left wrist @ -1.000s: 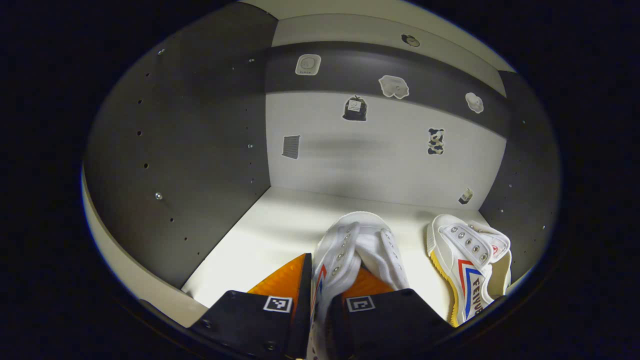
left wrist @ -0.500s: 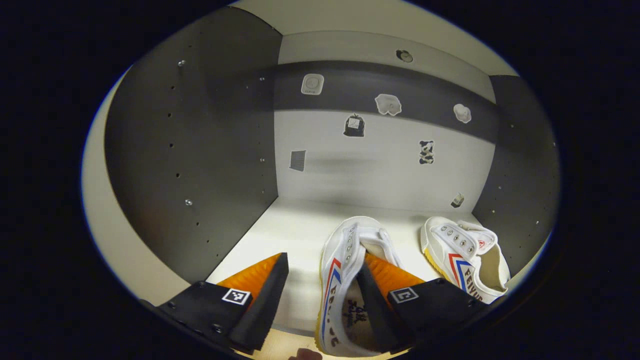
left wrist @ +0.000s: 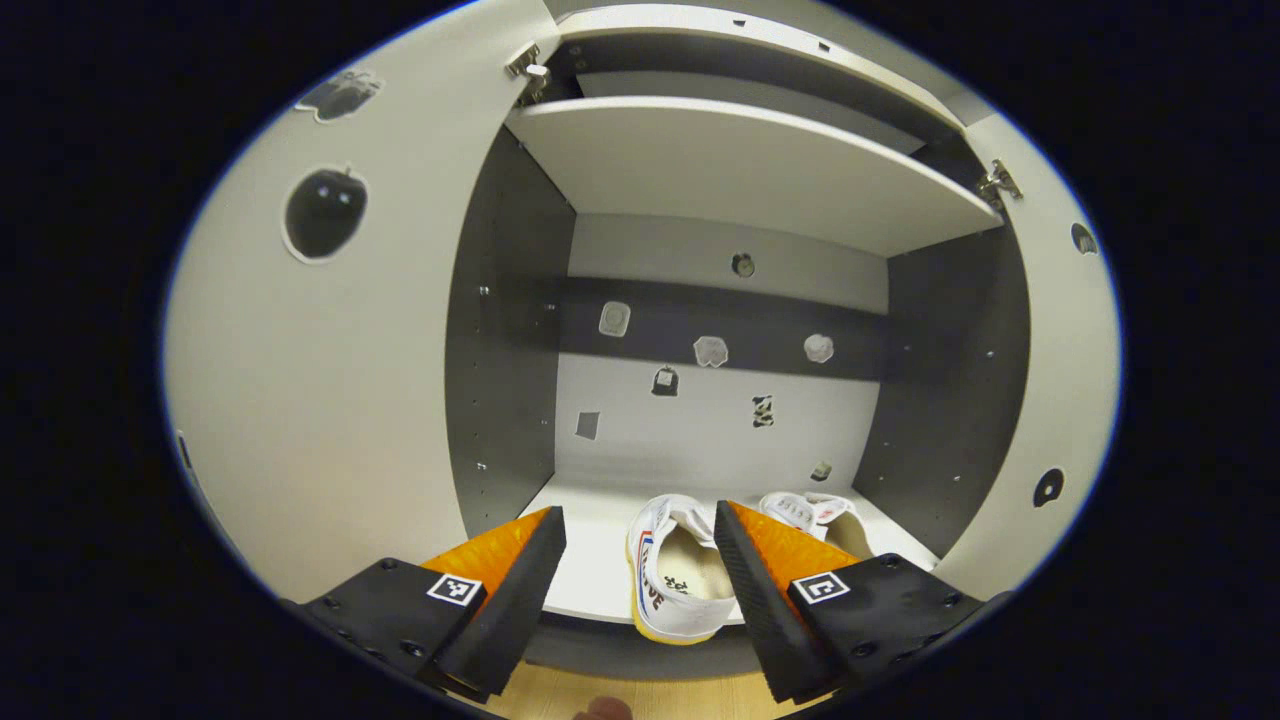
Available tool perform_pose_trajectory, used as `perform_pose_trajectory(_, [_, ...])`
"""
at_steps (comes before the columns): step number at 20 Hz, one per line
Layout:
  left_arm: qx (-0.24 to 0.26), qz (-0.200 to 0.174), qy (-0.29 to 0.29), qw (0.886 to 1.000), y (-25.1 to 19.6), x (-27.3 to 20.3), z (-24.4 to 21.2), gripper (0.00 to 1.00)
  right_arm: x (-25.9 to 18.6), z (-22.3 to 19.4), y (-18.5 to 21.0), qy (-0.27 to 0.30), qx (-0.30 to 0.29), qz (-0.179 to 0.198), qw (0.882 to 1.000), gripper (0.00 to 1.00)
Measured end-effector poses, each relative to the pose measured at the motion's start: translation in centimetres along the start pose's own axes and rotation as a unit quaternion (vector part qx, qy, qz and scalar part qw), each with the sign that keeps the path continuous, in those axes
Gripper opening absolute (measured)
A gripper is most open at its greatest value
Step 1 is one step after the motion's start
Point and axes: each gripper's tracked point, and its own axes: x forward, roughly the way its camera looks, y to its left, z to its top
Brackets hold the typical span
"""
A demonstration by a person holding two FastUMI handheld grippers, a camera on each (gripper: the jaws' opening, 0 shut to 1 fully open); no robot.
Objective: Grab one shoe with the right hand and put it into the shoe cabinet, grab the other shoe with the left hand and put it into the shoe cabinet; then close the right door with the right hand and the left door with the left hand.
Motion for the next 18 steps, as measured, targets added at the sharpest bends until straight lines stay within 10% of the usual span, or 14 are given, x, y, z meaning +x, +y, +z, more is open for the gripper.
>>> perform_pose_trajectory(6, [-0.006,-0.027,-0.059,0.998,0.7,-10.3,1.7,0.94,0.9,0.4,1.5,-0.009,0.003,0.018,1.0,0.94])
perform_pose_trajectory(18, [-0.027,0.003,-0.044,0.999,4.6,-21.9,-8.9,0.97,1.8,-1.2,5.8,-0.003,0.0,0.066,0.998,0.94])
